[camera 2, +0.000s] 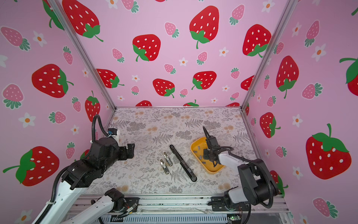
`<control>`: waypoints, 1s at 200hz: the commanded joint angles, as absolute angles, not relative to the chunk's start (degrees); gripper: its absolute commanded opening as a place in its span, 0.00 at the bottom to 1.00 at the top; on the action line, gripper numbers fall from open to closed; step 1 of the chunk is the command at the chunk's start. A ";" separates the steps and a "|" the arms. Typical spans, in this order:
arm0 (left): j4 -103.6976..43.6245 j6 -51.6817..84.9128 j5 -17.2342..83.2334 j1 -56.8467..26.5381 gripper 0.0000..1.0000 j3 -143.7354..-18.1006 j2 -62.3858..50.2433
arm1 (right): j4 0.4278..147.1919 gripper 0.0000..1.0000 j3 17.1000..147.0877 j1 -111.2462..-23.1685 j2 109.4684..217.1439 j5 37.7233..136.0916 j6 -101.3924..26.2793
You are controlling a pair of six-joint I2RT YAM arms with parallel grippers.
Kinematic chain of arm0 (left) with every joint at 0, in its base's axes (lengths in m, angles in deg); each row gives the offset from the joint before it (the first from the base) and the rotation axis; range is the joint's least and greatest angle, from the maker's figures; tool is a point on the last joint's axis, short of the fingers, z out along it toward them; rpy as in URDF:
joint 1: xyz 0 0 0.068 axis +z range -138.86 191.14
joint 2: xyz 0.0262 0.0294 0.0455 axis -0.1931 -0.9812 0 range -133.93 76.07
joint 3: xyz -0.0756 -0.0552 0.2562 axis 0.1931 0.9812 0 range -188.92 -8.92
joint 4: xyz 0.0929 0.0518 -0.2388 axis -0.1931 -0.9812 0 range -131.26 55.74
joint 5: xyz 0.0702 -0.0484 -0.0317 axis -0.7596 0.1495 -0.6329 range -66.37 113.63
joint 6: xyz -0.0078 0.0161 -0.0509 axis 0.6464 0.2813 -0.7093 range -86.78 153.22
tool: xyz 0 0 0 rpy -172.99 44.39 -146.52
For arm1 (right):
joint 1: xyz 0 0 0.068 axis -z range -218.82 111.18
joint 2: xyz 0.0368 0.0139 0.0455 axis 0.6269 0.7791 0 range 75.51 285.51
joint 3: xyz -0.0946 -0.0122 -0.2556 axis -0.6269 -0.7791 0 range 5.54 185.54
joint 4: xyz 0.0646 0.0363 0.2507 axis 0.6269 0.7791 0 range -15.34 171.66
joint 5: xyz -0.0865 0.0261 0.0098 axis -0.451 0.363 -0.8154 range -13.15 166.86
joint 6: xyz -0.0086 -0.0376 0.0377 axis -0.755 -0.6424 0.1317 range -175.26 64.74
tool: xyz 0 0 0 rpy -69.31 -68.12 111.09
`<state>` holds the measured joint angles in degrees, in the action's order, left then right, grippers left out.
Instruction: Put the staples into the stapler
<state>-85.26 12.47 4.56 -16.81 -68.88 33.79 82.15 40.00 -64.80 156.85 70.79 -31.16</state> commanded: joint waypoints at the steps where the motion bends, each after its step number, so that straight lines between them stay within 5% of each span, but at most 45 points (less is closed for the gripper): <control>1: -85.85 13.09 3.67 -16.45 0.99 -70.38 34.21 | 84.55 0.29 39.47 -64.66 155.55 69.82 -30.21; 118: -83.03 11.24 6.98 -16.43 0.99 -68.20 34.50 | 84.45 0.15 39.91 -65.10 156.75 69.72 -30.03; 200: -50.51 -3.67 6.61 -16.12 0.99 -43.76 42.86 | 91.78 0.15 46.02 -67.31 143.35 68.94 -30.20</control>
